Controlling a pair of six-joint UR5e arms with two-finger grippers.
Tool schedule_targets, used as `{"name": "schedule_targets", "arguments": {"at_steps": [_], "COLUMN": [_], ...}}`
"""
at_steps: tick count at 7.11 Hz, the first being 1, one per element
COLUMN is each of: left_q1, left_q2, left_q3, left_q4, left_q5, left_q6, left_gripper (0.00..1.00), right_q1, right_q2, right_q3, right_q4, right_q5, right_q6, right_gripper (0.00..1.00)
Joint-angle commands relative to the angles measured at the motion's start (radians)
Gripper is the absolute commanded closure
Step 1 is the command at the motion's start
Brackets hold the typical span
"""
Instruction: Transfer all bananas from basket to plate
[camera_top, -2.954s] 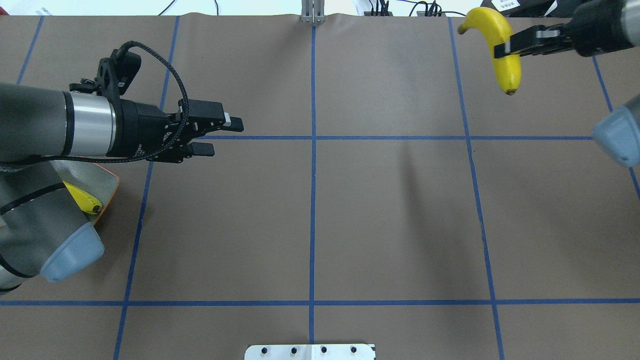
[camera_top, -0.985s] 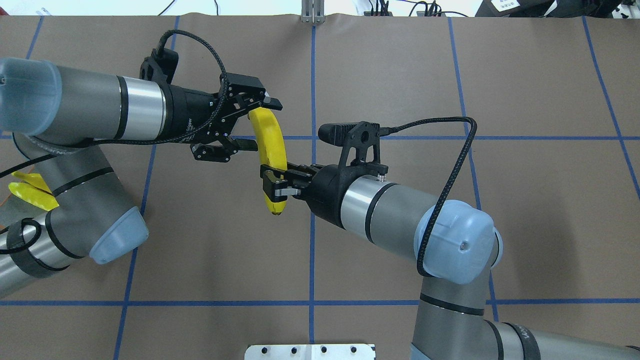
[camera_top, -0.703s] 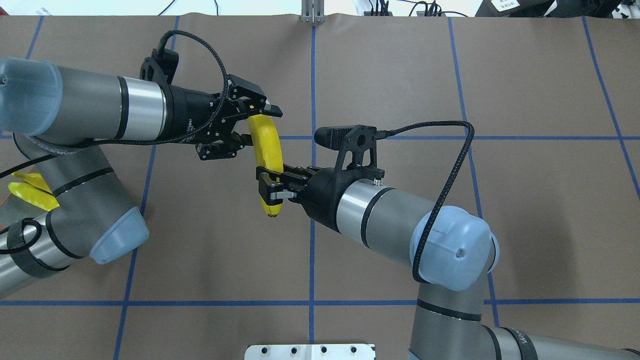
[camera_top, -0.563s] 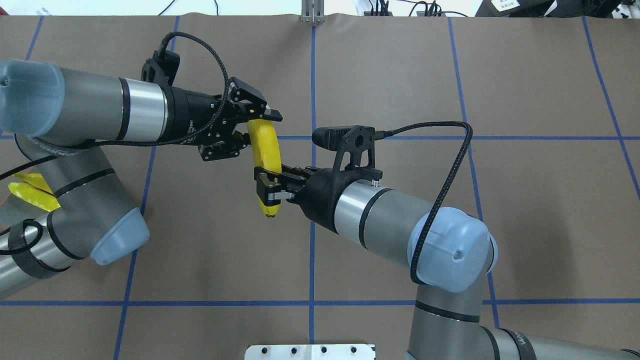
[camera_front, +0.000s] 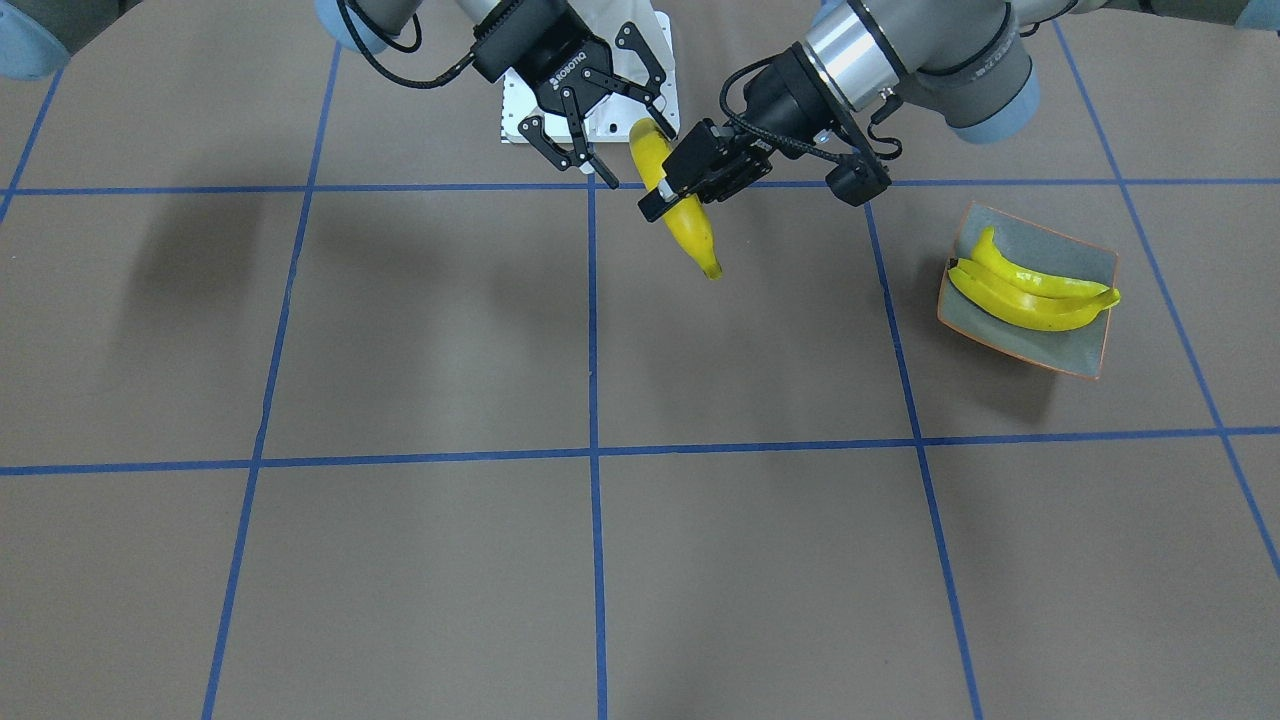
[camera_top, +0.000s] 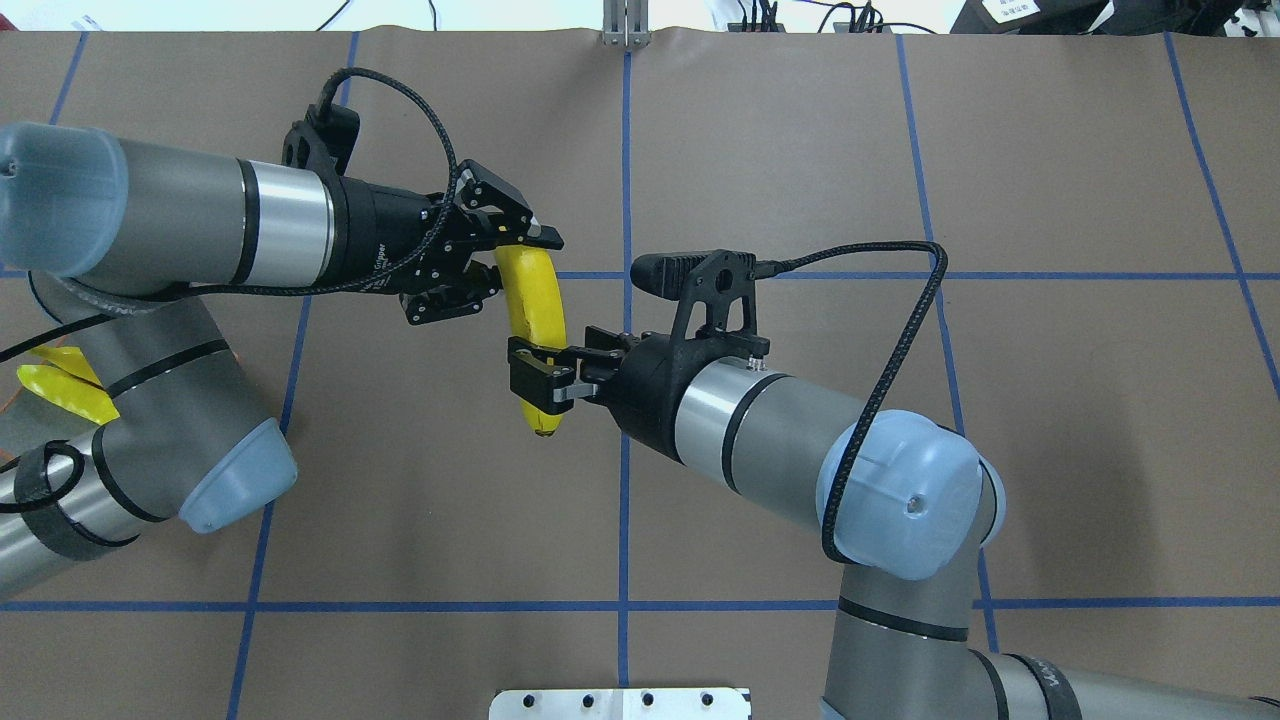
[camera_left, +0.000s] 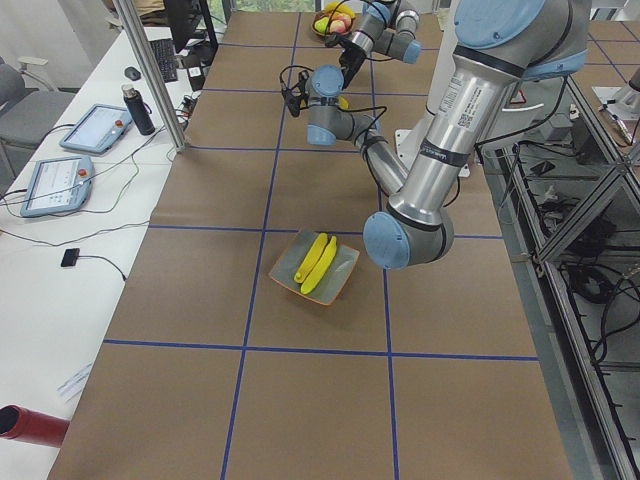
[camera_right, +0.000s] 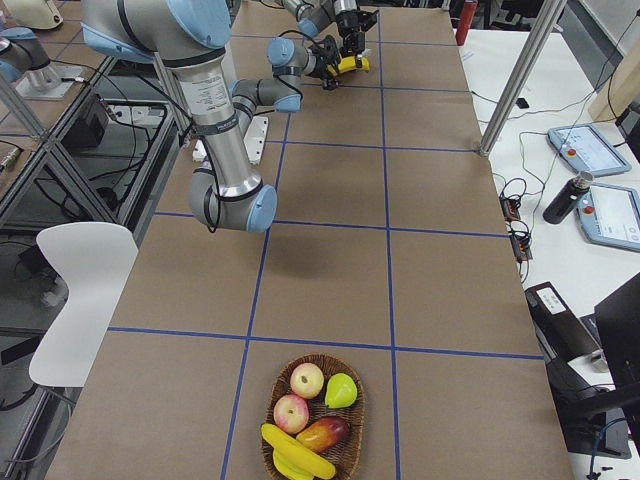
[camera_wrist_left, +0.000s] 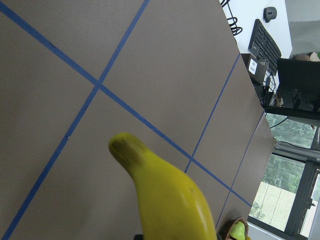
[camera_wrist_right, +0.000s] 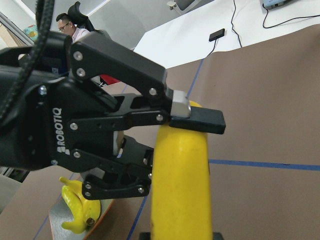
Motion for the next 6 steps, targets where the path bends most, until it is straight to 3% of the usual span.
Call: {"name": "schedule_targets", "arguments": {"at_steps": [1, 2, 4, 6], "left_q1": [-0.027, -0.055, -0.115, -0.187], "left_q2": [0.012, 0.076, 0.204, 0.323], "left_q3": [-0.002, -0.005, -0.008, -0.04], "left_q4": [0.011, 0.014, 0.076, 0.18], "left_q5": [0.0, -0.002, -0.002, -0.005], "left_q6": [-0.001, 0.003, 0.007, -0.003], "left_gripper": [1.0, 1.0, 1.0, 1.0], "right_q1": [0.08, 0.161, 0.374, 0.498], "right_q2": [-0.038, -0.088, -0.13, -0.213], "right_q3": [0.037, 0.038, 0.035, 0.029], "right_q4": [-0.093, -0.123, -0.302, -0.308], "right_q5": [0.032, 0.112, 0.403, 0.527], "right_q6": [0.0, 0.0, -0.038, -0.196], "right_gripper": [0.0, 0.0, 0.0, 0.0]}}
